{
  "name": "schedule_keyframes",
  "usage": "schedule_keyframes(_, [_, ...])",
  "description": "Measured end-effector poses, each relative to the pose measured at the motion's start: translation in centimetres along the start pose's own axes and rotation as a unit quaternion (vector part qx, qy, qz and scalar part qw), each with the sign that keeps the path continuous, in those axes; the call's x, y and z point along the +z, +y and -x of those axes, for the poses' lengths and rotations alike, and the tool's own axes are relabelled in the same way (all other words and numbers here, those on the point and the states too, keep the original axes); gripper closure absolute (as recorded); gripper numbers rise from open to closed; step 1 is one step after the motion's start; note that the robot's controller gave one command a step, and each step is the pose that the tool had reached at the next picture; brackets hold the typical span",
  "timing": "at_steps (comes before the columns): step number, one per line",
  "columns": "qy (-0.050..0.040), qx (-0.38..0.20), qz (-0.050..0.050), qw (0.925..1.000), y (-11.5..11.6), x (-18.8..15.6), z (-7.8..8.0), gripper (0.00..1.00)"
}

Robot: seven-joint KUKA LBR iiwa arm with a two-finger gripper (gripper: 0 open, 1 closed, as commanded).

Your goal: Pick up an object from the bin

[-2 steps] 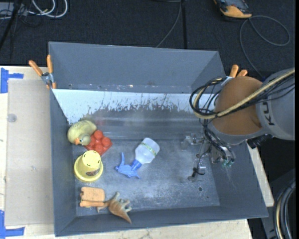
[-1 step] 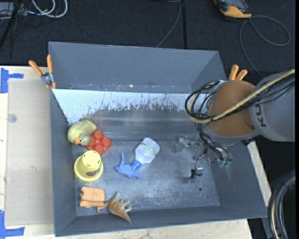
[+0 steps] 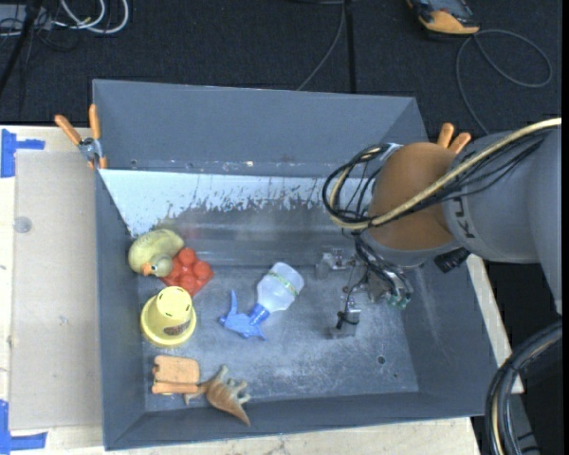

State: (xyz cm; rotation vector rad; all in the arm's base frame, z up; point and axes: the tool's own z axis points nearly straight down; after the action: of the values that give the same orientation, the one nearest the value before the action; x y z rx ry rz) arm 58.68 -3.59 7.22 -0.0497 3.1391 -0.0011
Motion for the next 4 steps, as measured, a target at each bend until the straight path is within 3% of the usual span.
schedule_keyframes(1, [-0.0008,0.012,0.001,0.9999,1.2,0.1,0.5,0.0])
schedule_keyframes(2, [0.0002,-0.021,0.002,0.9998,2.3,-0.5,0.1,0.0])
schedule_keyframes(4, [-0.0016,-0.019,0.0,0.9998,5.9,-0.6,1.5,0.0])
